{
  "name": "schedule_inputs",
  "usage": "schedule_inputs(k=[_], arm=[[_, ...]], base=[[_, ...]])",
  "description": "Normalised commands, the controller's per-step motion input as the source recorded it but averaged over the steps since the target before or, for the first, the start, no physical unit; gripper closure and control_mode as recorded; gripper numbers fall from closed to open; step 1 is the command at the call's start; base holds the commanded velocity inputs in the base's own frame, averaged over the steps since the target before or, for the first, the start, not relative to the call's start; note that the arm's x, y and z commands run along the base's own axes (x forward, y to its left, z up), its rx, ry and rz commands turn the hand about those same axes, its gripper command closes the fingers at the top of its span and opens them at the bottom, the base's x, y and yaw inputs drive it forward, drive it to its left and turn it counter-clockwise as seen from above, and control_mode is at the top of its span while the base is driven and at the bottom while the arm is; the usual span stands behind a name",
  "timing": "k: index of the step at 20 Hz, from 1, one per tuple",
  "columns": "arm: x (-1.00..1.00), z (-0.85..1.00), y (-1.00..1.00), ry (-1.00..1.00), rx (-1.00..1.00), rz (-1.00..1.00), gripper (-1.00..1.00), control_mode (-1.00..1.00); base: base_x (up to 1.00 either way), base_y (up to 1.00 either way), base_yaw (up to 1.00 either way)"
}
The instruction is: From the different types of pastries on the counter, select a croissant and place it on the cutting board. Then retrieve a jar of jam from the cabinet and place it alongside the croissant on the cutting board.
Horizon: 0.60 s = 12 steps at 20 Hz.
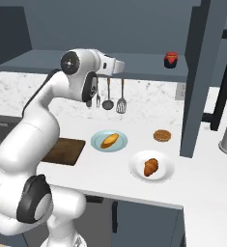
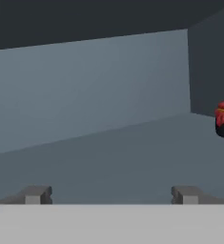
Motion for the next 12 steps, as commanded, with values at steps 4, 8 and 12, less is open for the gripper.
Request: schedule_inputs(k=[4, 8, 12], arm=[[0.14, 0.30, -0.36, -0.12, 0.04, 0.00, -1.00, -1.00], [0.15, 0.93, -0.66, -0.09, 0.05, 0.00, -1.00, -1.00], [0.00, 0.03, -0.09, 0.00, 0.00, 0.02, -1.00, -1.00]], base=[[0.00, 0.00, 0.00], [0.00, 0.00, 0.00], [0.00, 0.00, 0.00]])
